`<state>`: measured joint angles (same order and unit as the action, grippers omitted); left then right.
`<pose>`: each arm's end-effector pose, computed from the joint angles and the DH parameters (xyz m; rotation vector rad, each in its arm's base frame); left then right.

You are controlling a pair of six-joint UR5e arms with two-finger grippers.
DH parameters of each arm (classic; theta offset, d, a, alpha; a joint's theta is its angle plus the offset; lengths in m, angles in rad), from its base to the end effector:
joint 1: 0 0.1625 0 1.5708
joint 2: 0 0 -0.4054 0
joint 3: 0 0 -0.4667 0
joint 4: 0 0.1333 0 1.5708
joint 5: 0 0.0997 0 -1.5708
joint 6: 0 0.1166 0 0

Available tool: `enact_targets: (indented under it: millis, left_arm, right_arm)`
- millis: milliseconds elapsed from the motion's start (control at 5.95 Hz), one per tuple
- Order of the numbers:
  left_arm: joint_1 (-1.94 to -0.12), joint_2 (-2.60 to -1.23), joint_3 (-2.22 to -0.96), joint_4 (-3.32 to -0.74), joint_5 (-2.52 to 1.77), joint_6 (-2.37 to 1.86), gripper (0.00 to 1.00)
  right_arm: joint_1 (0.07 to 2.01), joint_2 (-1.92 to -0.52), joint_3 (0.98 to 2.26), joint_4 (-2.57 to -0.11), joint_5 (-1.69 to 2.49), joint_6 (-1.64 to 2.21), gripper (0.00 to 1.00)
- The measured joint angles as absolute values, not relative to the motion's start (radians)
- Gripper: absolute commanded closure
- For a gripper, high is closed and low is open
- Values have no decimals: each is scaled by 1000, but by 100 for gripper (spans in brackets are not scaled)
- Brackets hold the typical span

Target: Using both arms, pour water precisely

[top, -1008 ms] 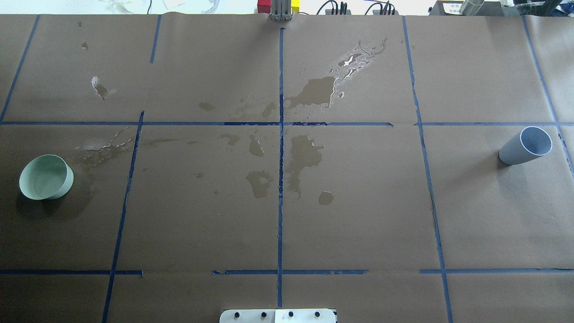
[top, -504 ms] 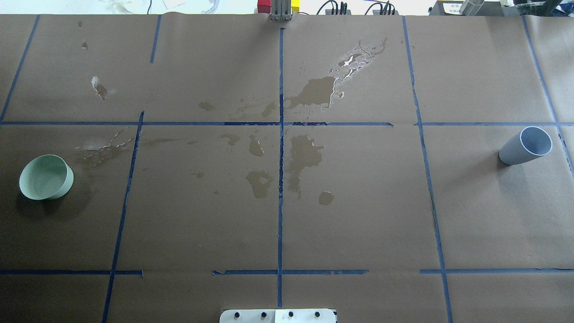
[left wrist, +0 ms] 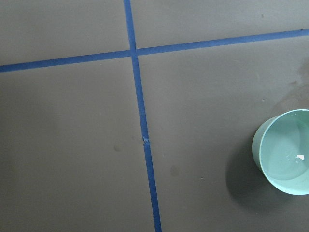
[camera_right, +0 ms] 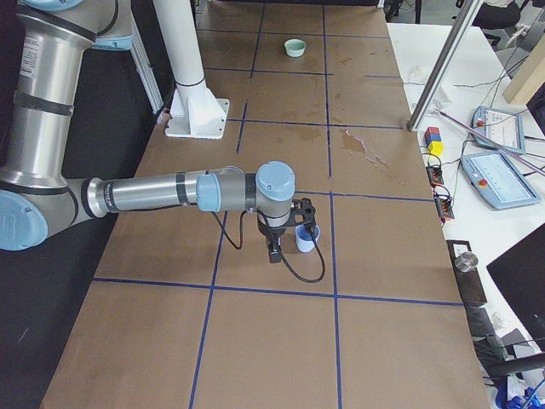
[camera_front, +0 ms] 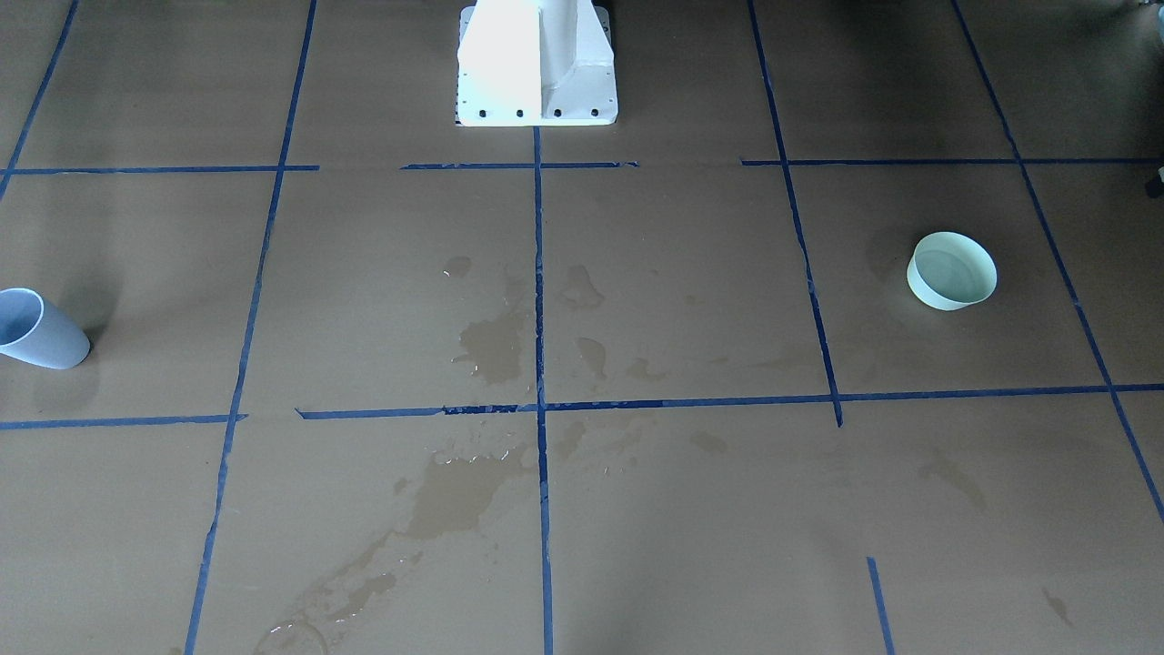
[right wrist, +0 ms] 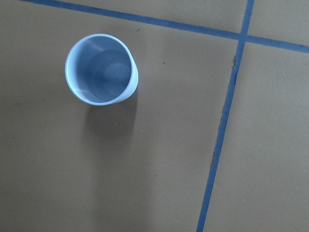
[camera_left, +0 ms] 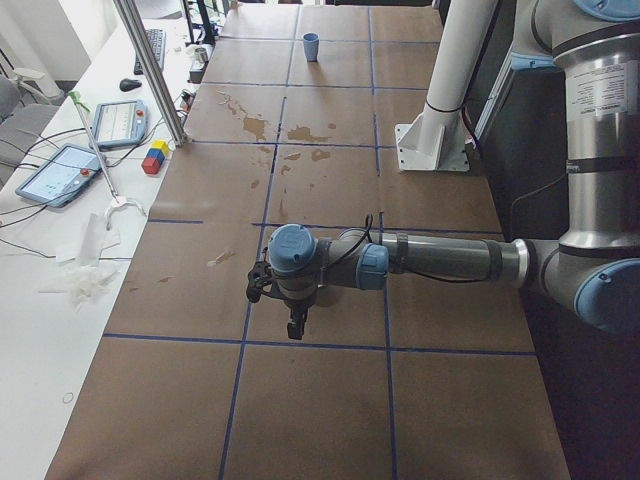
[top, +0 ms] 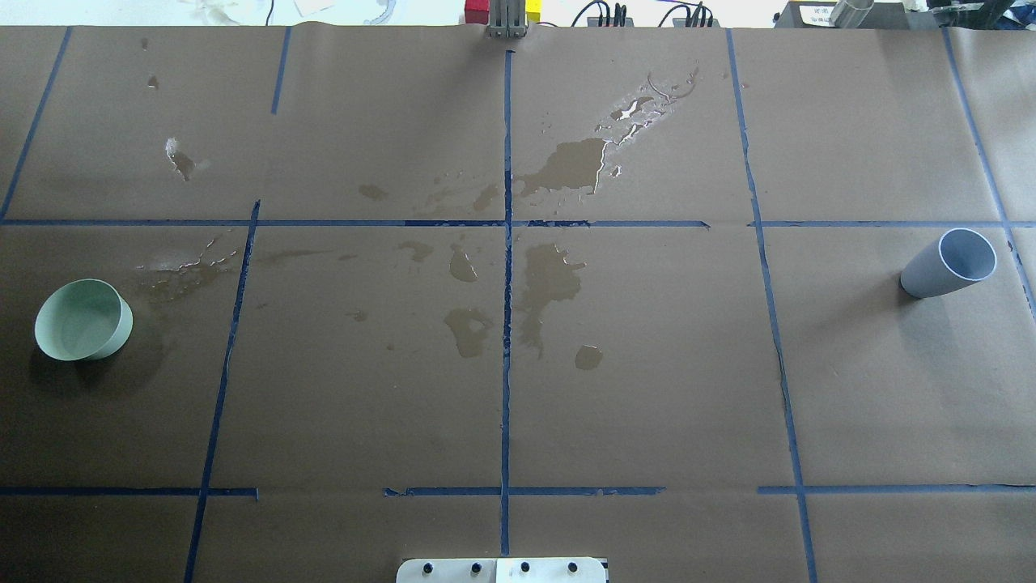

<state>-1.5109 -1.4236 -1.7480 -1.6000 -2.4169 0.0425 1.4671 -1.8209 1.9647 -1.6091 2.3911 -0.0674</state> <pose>-0.0153 -0.5130 0.6208 0.0483 0.8468 0.1212 -0.0008 -0.4715 0.5570 0.0848 -0.8227 -0.2045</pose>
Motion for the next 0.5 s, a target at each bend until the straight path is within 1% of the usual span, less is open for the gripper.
enact_targets:
  millis: [336, 504]
  left_arm:
    - [-1498, -1429, -1737, -1605, -2418, -6, 0]
    - [-1443, -1432, -1738, -1633, -2418, -89, 0]
  right_arm:
    - [1467, -1831, 1959, -1540, 2391, -68, 0]
    - [1467, -1835, 1955, -1532, 2395, -67, 0]
